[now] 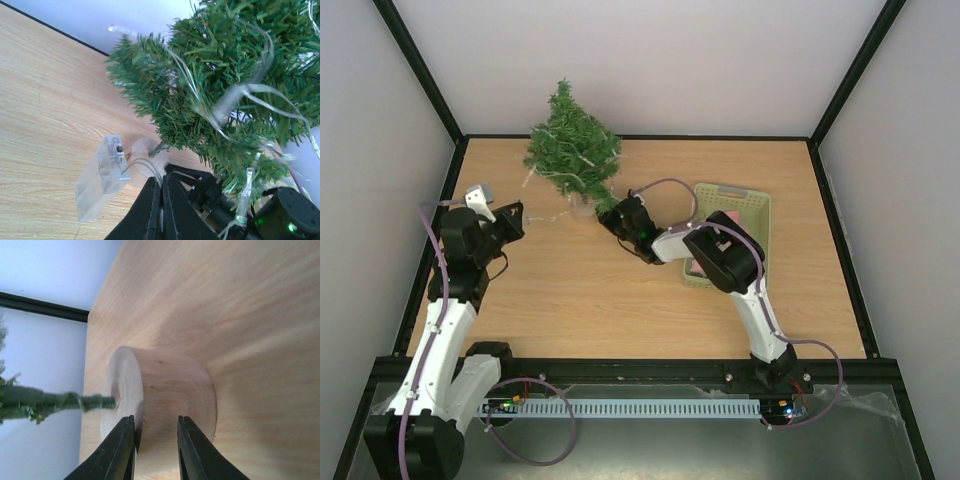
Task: Decorate the small christmas tree
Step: Wrap the decoration item around the Christmas tree.
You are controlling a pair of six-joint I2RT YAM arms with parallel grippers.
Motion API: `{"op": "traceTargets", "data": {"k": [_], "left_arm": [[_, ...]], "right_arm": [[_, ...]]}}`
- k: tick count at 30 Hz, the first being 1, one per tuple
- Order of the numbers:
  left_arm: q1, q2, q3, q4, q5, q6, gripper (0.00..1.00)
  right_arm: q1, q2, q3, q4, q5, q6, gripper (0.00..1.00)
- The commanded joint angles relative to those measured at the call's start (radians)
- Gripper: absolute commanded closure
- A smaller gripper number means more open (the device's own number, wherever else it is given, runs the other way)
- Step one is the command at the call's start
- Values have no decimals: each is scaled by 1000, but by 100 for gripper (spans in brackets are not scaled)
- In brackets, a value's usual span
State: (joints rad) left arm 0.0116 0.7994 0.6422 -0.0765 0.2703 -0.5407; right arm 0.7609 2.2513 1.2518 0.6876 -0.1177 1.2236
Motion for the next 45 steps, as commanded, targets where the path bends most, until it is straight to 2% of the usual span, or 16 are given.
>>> {"op": "traceTargets", "data": {"k": [1, 5, 10, 13, 19, 22, 26, 29, 34, 37, 41, 45], "left_arm": [[4, -20, 20, 32, 68, -2, 98], [-3, -24, -15, 113, 122, -22, 97], [-9, 11, -34, 125, 62, 37, 98], [-7, 44, -35, 164, 20, 96, 98], [-12, 105, 14, 181, 85, 177, 98], [-70, 113, 1, 174, 125, 184, 98], [-164, 102, -27, 129, 80, 195, 98], [-188, 92, -62, 140, 66, 190, 98], [-246, 81, -76, 153, 101, 165, 98], [-304, 68, -78, 132, 65, 173, 98], [-311, 77, -82, 107, -17, 207, 98], [-324, 103, -86, 114, -13, 216, 98]], "right_arm": [[-76, -15, -28, -63, -56, -194, 79], [-104, -18, 8, -109, -132, -352, 80], [-127, -6, 61, -157, -186, -488, 81], [-142, -8, 66, -163, -191, -516, 83], [-155, -58, 44, -180, -198, -542, 83], [-156, -104, 22, -196, -180, -553, 80], [-157, -161, -5, -206, -176, -565, 74], [-156, -200, -26, -212, -175, -571, 70], [-160, -251, -48, -242, -164, -585, 68], [-162, -293, -70, -264, -144, -585, 66], [-164, -365, -123, -279, -122, -620, 63], [-166, -435, -174, -307, -87, -648, 59]]}}
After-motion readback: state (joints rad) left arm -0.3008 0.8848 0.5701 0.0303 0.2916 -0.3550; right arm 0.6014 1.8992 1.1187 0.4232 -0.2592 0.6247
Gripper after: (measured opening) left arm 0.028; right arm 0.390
